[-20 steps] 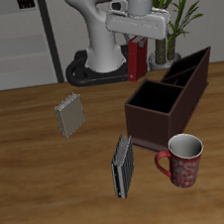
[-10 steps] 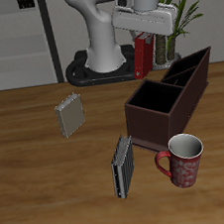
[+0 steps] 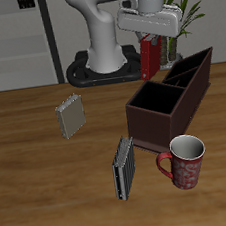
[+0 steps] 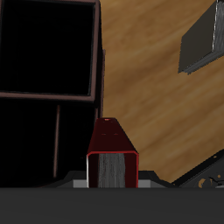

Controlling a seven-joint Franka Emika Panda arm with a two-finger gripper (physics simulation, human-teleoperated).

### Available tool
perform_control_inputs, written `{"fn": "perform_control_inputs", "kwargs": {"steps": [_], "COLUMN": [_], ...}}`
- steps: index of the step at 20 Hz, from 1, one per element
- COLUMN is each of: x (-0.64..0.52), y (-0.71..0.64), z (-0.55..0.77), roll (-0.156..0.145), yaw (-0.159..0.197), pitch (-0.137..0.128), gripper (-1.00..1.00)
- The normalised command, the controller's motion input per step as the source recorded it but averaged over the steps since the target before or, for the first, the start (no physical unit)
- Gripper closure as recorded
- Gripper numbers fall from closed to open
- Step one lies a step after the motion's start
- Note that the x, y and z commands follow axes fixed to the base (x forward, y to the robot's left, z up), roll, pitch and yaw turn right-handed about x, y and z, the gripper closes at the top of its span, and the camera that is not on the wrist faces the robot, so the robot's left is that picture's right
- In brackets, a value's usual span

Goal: Place the red book into the left desk caddy's front compartment

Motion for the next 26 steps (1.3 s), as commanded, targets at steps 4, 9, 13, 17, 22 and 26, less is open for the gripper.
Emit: {"fn": "perform_control_inputs", "kwargs": {"steps": [4, 9, 13, 17, 22, 26], "x": [0.07, 0.1, 0.17, 0.1, 0.16, 0.17], "y": [0.12, 0.16, 0.12, 0.08, 0.1, 0.08], "z": [-0.06, -0.03, -0.05, 0.0, -0.04, -0.11], "roll": [0.031, 0.039, 0.022, 0.014, 0.009, 0.024], "yaw": [-0.032, -0.016, -0.004, 0.0, -0.003, -0.012], "pitch": [0.027, 0.014, 0.022, 0.003, 0.01, 0.04], "gripper": [1.0, 1.0, 1.0, 1.0, 1.0, 1.0]}}
